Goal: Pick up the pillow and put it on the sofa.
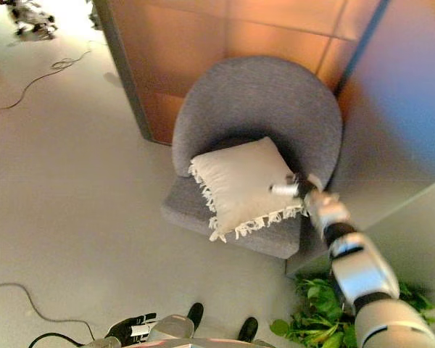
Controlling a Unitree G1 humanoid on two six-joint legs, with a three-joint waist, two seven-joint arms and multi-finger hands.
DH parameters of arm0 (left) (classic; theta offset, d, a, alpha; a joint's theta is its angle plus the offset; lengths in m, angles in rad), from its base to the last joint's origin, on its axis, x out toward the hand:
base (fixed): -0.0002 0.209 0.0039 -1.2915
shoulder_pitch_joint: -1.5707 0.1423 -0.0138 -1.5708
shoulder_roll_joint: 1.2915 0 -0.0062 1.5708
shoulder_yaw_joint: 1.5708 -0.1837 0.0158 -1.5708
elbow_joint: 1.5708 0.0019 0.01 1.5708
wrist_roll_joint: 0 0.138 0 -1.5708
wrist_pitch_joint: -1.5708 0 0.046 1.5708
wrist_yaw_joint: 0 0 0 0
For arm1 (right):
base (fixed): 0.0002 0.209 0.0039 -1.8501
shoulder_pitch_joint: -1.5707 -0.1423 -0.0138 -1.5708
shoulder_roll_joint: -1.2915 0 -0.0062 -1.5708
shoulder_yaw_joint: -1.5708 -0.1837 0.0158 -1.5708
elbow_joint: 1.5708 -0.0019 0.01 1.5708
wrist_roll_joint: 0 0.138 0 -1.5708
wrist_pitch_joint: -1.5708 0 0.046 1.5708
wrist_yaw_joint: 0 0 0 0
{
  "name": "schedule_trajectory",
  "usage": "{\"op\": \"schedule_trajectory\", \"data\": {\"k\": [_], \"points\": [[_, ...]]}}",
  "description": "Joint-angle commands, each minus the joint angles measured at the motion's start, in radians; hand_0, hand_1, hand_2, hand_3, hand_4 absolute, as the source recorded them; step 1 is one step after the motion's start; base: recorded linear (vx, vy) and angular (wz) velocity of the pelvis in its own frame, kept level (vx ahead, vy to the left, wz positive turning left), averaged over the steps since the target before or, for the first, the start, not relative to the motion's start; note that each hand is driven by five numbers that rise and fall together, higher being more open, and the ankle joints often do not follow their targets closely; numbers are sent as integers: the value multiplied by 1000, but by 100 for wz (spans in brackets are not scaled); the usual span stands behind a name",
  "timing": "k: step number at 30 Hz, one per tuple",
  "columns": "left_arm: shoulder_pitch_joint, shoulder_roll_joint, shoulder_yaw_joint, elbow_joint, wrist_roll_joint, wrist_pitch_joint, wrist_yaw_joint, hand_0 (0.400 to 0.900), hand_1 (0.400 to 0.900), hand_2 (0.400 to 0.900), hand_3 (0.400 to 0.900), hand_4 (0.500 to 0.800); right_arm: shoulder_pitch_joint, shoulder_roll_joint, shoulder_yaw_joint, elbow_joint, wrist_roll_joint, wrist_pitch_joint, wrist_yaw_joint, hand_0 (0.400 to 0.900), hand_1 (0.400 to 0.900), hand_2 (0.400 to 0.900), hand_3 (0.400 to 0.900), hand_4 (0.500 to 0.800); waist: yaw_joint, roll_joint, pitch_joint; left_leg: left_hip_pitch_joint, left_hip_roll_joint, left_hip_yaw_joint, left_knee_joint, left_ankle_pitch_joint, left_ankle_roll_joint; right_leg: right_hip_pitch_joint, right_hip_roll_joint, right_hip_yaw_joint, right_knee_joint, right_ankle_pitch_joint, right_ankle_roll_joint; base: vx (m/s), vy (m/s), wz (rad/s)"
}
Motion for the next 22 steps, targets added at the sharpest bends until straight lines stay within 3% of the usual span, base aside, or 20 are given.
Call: {"op": "schedule_trajectory", "data": {"k": [1, 7, 15, 22], "points": [[-25, -74, -24, 48, -23, -53, -8, 900, 900, 900, 900, 800, 102, -9, -3, -157, -17, -147, -65, 900, 900, 900, 900, 800, -45, 24, -24, -12, 1, 27, -42, -29, -10, 69, -8, 16, 84, -148, 59, -87, -16, -36], [-27, -101, -20, 58, -9, -69, -13, 900, 900, 900, 900, 800, 355, 78, -11, -86, 31, -176, -44, 900, 900, 900, 900, 800, -105, 27, -34, 2, 5, 69, -42, -41, -5, 63, 3, 59, 77, -145, 62, -88, -30, -21], [-88, -110, -34, 86, 60, -59, -42, 900, 900, 900, 900, 800, 445, 130, -71, 235, -49, -137, 8, 900, 900, 900, 900, 800, -151, 39, -54, 31, -3, 94, -42, -52, 6, 71, 11, 84, 82, -142, 63, -61, -22, -9], [-109, -99, -22, 110, 81, -48, -85, 900, 900, 900, 900, 800, 464, 128, -133, 323, -55, -126, -3, 900, 900, 900, 900, 800, -176, 50, -76, 59, -9, 97, -42, -63, 14, 82, 19, 114, 91, -147, 64, -5, -9, -16]]}}
